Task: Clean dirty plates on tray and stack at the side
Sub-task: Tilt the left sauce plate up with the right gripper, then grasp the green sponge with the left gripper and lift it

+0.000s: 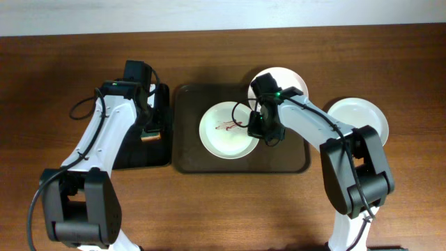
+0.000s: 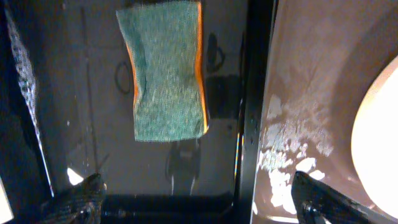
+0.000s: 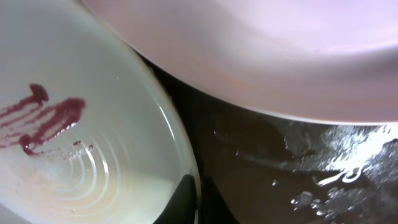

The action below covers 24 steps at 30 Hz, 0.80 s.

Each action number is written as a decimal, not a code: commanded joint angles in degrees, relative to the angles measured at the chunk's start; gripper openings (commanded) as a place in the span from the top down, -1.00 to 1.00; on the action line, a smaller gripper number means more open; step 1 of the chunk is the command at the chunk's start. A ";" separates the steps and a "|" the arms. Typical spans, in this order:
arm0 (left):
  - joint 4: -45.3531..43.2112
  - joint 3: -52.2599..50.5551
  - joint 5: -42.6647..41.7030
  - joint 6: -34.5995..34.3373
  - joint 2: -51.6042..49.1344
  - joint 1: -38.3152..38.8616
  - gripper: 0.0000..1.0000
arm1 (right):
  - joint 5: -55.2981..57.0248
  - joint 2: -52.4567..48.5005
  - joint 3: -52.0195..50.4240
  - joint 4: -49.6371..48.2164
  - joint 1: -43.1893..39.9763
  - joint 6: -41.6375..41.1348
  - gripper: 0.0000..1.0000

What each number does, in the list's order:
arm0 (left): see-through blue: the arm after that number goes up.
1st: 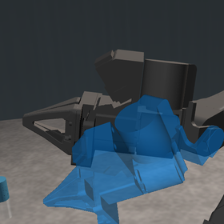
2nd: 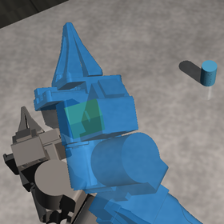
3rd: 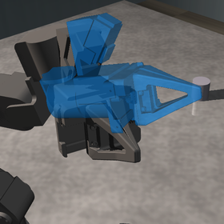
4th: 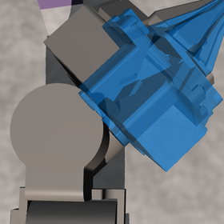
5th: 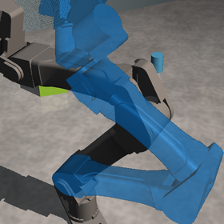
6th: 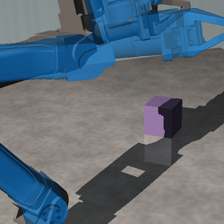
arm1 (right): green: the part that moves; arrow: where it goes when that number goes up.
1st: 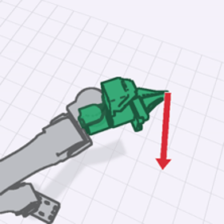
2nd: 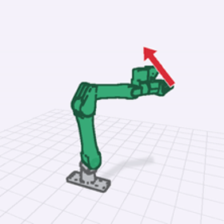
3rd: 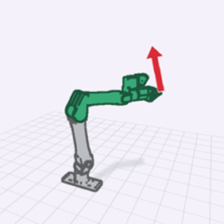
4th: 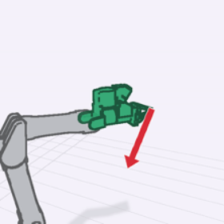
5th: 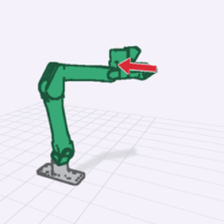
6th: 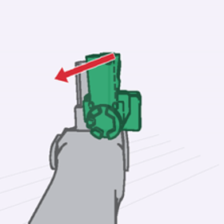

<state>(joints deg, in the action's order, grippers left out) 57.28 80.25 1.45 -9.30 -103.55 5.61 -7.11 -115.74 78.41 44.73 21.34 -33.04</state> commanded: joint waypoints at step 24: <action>-11.23 -1.64 2.80 -2.01 -10.45 -2.91 -0.77 | -1.90 -0.02 -0.50 0.90 5.66 9.22 0.92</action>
<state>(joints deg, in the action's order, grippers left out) 46.19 79.15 3.25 -10.39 -110.24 3.60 -9.37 -115.74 78.41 45.01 26.68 -24.75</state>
